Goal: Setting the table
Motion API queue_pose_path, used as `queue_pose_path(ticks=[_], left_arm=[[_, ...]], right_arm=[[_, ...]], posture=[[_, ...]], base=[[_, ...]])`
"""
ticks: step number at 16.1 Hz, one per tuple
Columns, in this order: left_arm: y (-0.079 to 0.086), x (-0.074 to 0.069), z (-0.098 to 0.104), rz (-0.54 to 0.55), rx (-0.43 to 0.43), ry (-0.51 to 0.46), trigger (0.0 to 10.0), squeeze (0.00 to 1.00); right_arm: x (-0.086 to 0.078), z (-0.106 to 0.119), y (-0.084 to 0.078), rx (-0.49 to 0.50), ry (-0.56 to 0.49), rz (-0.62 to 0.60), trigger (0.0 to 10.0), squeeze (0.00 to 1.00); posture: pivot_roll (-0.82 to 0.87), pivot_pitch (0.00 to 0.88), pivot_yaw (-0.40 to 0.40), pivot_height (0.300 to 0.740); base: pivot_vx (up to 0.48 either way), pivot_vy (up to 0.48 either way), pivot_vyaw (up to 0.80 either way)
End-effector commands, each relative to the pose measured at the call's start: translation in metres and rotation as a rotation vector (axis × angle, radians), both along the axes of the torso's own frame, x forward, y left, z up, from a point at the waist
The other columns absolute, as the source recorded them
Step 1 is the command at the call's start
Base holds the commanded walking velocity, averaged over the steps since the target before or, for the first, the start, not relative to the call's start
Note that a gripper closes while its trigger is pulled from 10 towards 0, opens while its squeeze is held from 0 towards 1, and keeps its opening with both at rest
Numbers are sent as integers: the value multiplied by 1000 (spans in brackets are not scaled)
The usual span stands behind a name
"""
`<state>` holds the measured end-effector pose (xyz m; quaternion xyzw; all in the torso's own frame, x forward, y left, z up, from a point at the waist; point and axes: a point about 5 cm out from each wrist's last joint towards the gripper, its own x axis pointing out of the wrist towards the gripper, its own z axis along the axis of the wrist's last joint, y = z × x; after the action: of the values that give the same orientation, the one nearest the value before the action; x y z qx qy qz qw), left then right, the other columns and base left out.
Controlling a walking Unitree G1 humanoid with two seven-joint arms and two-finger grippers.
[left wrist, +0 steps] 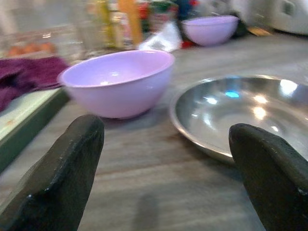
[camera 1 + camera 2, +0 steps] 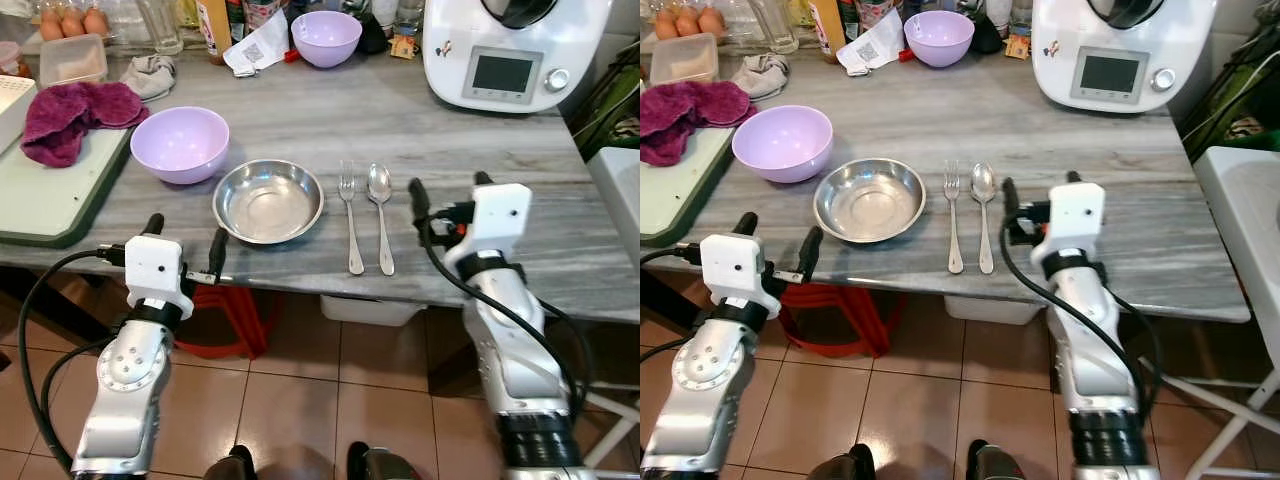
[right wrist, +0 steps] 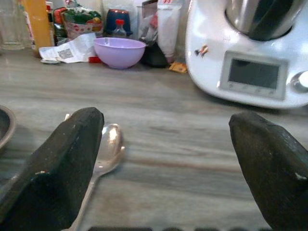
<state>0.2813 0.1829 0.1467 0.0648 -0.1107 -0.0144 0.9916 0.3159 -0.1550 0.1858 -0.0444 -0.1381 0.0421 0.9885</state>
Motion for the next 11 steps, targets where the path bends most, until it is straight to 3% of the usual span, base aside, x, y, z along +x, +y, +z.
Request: queue_pose_path(ticks=[1, 5, 11], left_arm=[[-2, 0, -6, 20, 5, 14, 10000, 0], [-17, 5, -13, 38, 11, 18, 10000, 0], [-15, 6, -14, 76, 39, 20, 10000, 0]], right_arm=[[-3, 2, -1, -20, -5, -9, 10000, 0], [-5, 0, 5, -13, 3, 12, 10000, 0], [-4, -3, 12, -4, -4, 2, 10000, 0]], posture=[[-119, 162, -56, 740], [-124, 133, -58, 740], [-91, 150, -28, 740]], base=[[0, 0, 0], [0, 0, -711], [0, 0, 0]])
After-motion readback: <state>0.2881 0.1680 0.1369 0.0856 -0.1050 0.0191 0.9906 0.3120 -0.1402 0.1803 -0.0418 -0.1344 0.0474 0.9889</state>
